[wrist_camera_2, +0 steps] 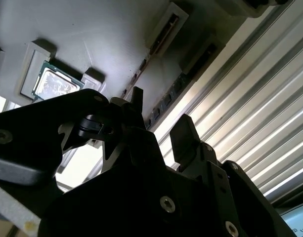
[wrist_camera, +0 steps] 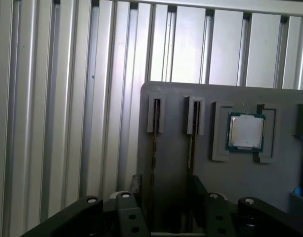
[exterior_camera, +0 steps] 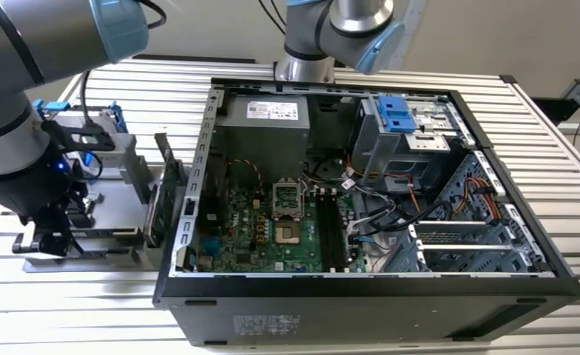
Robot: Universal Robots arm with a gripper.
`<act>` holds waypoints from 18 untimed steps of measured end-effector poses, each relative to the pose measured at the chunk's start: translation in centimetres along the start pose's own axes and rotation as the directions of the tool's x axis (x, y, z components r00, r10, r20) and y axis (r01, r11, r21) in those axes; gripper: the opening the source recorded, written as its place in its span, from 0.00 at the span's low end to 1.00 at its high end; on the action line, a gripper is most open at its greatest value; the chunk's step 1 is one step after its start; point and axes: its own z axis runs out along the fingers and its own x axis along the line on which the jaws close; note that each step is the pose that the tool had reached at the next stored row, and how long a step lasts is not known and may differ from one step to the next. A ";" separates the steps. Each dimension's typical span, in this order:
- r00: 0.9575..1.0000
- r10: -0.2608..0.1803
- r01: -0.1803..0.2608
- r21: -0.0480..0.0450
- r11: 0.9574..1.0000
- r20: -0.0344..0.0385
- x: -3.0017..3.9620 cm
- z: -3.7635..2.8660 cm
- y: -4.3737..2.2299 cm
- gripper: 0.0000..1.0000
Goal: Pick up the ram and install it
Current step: 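Pick up the ram and move it above insertion slot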
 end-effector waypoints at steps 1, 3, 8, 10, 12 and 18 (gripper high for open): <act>1.000 0.000 0.000 0.000 1.000 0.000 0.03 0.06 0.00 1.00; 1.000 0.000 0.000 0.000 1.000 0.000 0.09 0.16 0.00 1.00; 1.000 0.000 0.000 0.000 1.000 0.000 0.24 0.43 0.01 1.00; 1.000 0.000 0.000 0.000 1.000 0.000 0.27 0.55 0.01 1.00; 1.000 0.000 0.000 0.000 1.000 0.000 0.28 0.68 0.01 1.00; 1.000 0.000 0.000 0.000 1.000 0.000 0.32 1.05 0.01 1.00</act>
